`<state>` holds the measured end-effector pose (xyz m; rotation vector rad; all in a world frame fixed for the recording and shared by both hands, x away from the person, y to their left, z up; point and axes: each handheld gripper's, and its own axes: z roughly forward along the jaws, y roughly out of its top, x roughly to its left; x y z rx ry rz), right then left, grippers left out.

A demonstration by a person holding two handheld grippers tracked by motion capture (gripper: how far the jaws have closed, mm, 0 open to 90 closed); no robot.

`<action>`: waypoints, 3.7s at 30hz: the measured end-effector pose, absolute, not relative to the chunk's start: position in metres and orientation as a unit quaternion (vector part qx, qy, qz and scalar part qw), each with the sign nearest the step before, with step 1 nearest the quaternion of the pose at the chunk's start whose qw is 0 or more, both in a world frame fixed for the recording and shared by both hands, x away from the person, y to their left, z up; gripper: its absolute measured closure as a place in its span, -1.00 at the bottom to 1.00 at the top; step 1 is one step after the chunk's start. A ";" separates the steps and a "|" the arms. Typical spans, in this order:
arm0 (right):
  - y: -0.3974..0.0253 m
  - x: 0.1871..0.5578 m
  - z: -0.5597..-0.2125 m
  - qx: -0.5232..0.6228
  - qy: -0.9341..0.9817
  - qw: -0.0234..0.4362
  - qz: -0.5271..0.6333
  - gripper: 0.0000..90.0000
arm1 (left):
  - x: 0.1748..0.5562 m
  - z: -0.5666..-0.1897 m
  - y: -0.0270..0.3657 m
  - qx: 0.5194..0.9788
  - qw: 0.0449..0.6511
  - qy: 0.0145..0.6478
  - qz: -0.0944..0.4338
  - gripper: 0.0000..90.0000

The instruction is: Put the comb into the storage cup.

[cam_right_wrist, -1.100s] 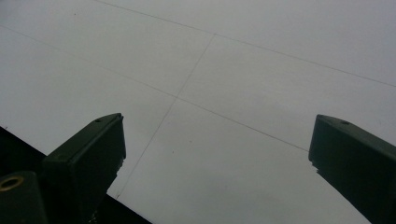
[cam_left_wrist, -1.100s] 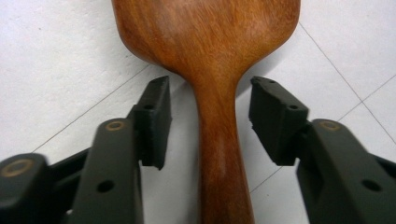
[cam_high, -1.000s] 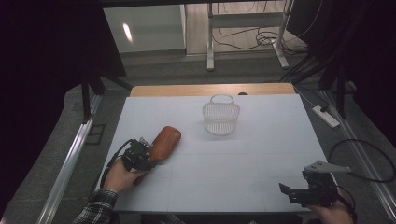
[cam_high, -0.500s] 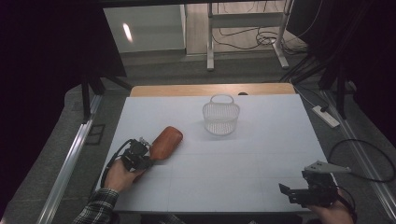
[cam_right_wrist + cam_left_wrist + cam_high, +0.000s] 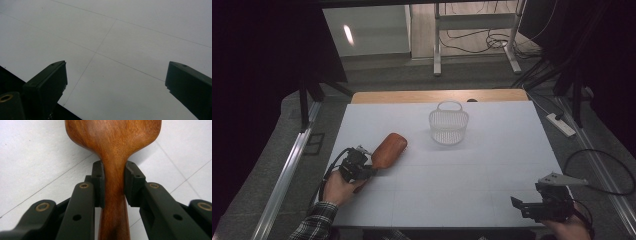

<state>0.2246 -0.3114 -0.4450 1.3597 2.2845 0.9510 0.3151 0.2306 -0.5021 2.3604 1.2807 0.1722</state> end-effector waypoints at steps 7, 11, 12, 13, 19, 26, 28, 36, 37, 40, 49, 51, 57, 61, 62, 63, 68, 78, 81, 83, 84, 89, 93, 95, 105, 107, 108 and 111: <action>-0.311 0.225 -0.445 0.475 0.799 0.159 0.332 -0.91 | 0.310 -0.494 0.232 0.851 0.255 0.454 0.073 0.61; -0.311 0.224 -0.445 0.474 0.799 0.159 0.333 -0.91 | 0.307 -0.491 0.234 0.848 0.272 0.448 0.073 0.61; -0.311 0.224 -0.445 0.474 0.799 0.160 0.334 -0.91 | 0.305 -0.490 0.234 0.848 0.274 0.447 0.074 0.61; -0.311 0.224 -0.445 0.473 0.799 0.160 0.334 -0.92 | 0.304 -0.489 0.234 0.847 0.277 0.447 0.074 0.61; -0.311 0.224 -0.445 0.471 0.801 0.160 0.334 -0.92 | 0.299 -0.484 0.233 0.847 0.289 0.438 0.085 0.61; -0.311 0.223 -0.444 0.467 0.802 0.160 0.337 -0.94 | 0.292 -0.476 0.234 0.836 0.319 0.437 0.092 0.61; -0.310 0.223 -0.444 0.466 0.802 0.159 0.337 -0.94 | 0.290 -0.474 0.233 0.836 0.320 0.436 0.096 0.61; -0.310 0.221 -0.442 0.451 0.806 0.161 0.349 -0.99 | 0.279 -0.466 0.228 0.831 0.346 0.421 0.115 0.61; -0.310 0.221 -0.442 0.451 0.806 0.161 0.349 -0.99 | 0.279 -0.466 0.228 0.831 0.346 0.421 0.115 0.61; -0.308 0.220 -0.441 0.442 0.804 0.161 0.364 -1.00 | 0.275 -0.463 0.225 0.829 0.355 0.416 0.118 0.61; -0.302 0.222 -0.437 0.416 0.806 0.153 0.393 -1.00 | 0.268 -0.458 0.221 0.827 0.371 0.405 0.117 0.61; -0.301 0.223 -0.435 0.412 0.805 0.154 0.399 -1.00 | 0.267 -0.457 0.219 0.827 0.374 0.403 0.117 0.61; -0.294 0.228 -0.430 0.400 0.804 0.155 0.412 -1.00 | 0.262 -0.453 0.213 0.826 0.382 0.398 0.117 0.61; -0.289 0.231 -0.427 0.386 0.807 0.155 0.420 -1.00 | 0.258 -0.450 0.210 0.823 0.392 0.394 0.116 0.61; -0.287 0.232 -0.427 0.383 0.807 0.153 0.422 -1.00 | 0.257 -0.450 0.208 0.823 0.393 0.394 0.117 0.61; -0.286 0.233 -0.426 0.380 0.809 0.150 0.422 -1.00 | 0.256 -0.449 0.207 0.824 0.394 0.390 0.116 0.61; -0.277 0.238 -0.424 0.379 0.812 0.132 0.424 -1.00 | 0.253 -0.449 0.203 0.823 0.397 0.389 0.113 0.61; -0.255 0.248 -0.419 0.361 0.816 0.124 0.433 -1.00 | 0.249 -0.446 0.195 0.825 0.403 0.380 0.110 0.61; -0.249 0.251 -0.418 0.359 0.815 0.117 0.438 -1.00 | 0.248 -0.446 0.192 0.825 0.407 0.375 0.109 0.61; -0.247 0.252 -0.418 0.356 0.816 0.116 0.439 -1.00 | 0.248 -0.445 0.190 0.826 0.409 0.373 0.108 0.61; -0.243 0.254 -0.417 0.353 0.815 0.113 0.445 -1.00 | 0.248 -0.445 0.187 0.827 0.411 0.370 0.107 0.61; -0.233 0.258 -0.416 0.345 0.818 0.109 0.448 -1.00 | 0.249 -0.445 0.179 0.833 0.409 0.358 0.104 0.61; -0.226 0.261 -0.416 0.344 0.820 0.100 0.445 -1.00 | 0.250 -0.445 0.173 0.835 0.410 0.353 0.102 0.61; -0.220 0.263 -0.417 0.340 0.821 0.094 0.448 -1.00 | 0.250 -0.445 0.169 0.837 0.411 0.347 0.101 0.61; -0.200 0.274 -0.412 0.346 0.817 0.067 0.456 -1.00 | 0.248 -0.444 0.161 0.836 0.419 0.340 0.098 0.61; -0.196 0.276 -0.412 0.348 0.816 0.061 0.458 -1.00 | 0.248 -0.444 0.159 0.836 0.421 0.340 0.096 0.61; -0.194 0.278 -0.412 0.349 0.814 0.055 0.461 -1.00 | 0.248 -0.444 0.157 0.836 0.420 0.339 0.097 0.61; -0.189 0.282 -0.411 0.352 0.811 0.048 0.465 -1.00 | 0.247 -0.443 0.154 0.837 0.420 0.335 0.102 0.61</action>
